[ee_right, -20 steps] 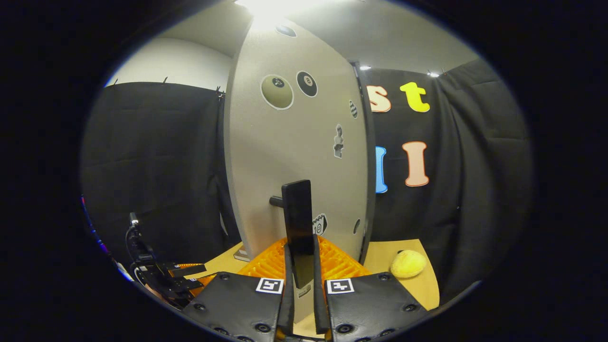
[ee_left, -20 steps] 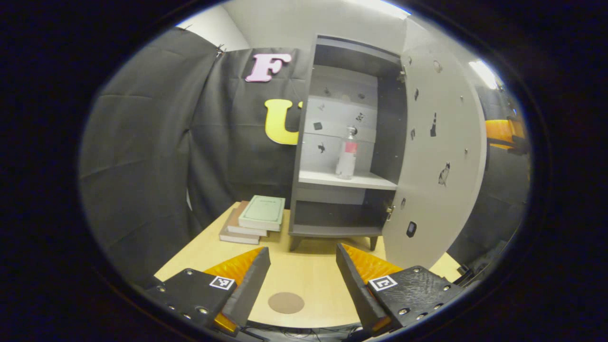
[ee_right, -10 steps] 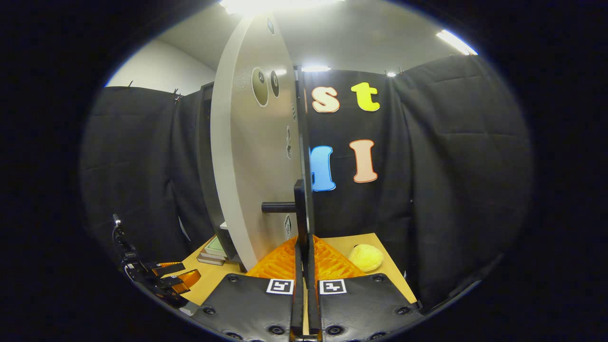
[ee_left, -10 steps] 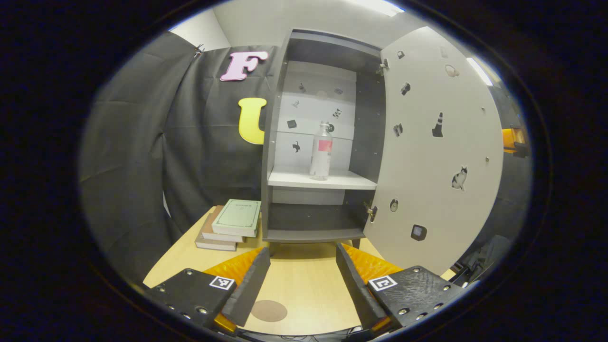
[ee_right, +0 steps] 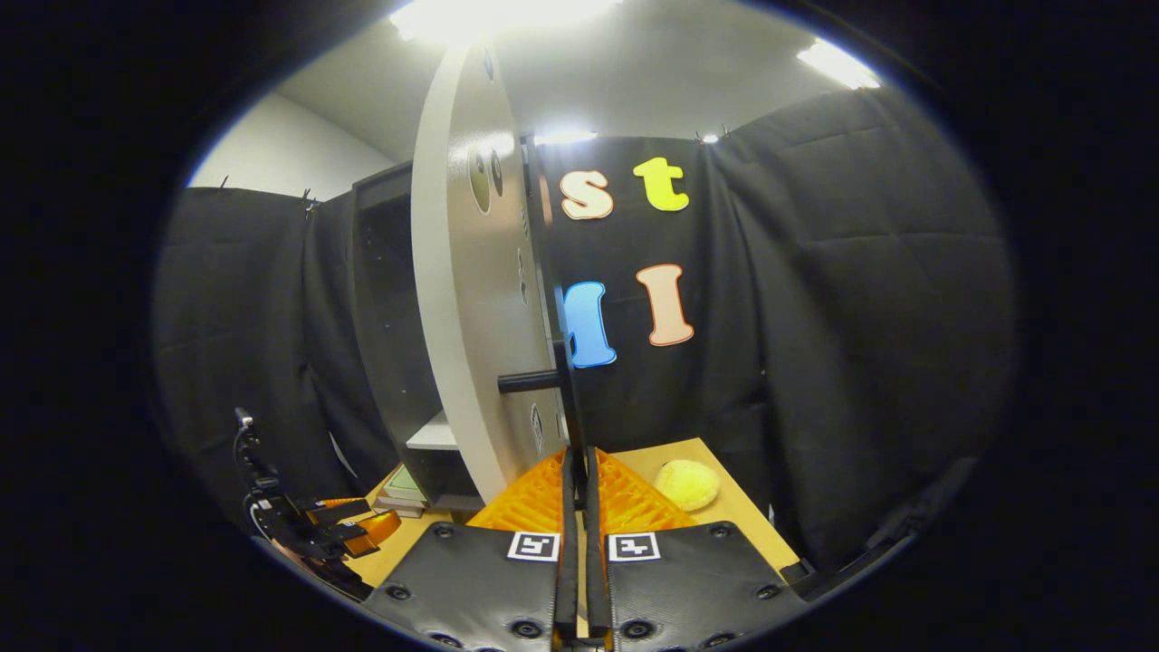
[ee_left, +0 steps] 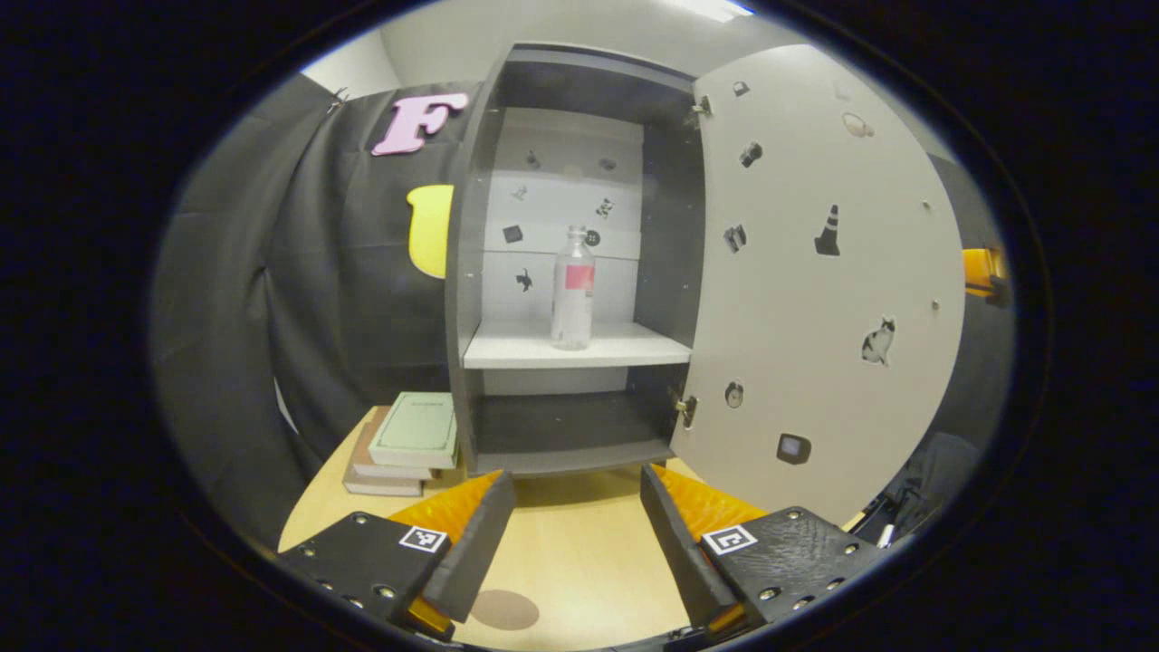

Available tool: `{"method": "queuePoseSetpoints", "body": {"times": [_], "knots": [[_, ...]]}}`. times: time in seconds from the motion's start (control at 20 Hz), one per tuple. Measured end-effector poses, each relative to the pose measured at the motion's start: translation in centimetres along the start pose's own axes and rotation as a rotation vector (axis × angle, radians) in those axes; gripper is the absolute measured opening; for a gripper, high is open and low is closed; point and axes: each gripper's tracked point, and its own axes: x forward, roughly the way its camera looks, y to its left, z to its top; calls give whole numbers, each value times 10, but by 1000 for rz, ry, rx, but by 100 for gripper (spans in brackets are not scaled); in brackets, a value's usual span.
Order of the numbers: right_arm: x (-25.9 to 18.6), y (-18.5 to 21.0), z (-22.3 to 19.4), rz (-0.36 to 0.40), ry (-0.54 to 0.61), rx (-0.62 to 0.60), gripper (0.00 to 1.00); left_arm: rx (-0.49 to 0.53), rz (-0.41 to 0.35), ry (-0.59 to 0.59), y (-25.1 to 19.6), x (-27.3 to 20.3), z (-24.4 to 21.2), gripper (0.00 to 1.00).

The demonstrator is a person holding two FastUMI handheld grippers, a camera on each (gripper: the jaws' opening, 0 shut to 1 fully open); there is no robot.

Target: Open the cabinet door with the right hand, grasp the bottle in the cabinet with the left hand and place it on the coaster, then close the cabinet door with the right hand.

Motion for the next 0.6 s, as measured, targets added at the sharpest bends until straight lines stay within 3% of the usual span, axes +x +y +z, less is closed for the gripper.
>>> {"method": "queuePoseSetpoints", "body": {"times": [0.05, 0.2, 0.3, 0.4, 0.5, 0.6], "knots": [[-3, 4, -1, 12, 14, 18, 6, 14, -3, -8, 0, 5, 6, 87], [-12, -4, 2, -11, 3, 44, 5, 26, -8, -29, 5, 28, 24, 83], [-20, -26, -4, -87, 21, 54, 0, -19, -22, -37, 2, 44, 33, 87], [-30, -52, -7, -174, 34, 59, 5, -52, -18, -59, 4, 63, 47, 89], [-26, -79, -5, -239, 36, 67, 3, -55, -3, -76, 8, 81, 61, 83], [-18, -102, 5, -281, 19, 57, 3, -43, 10, -98, 12, 99, 80, 87]]}}
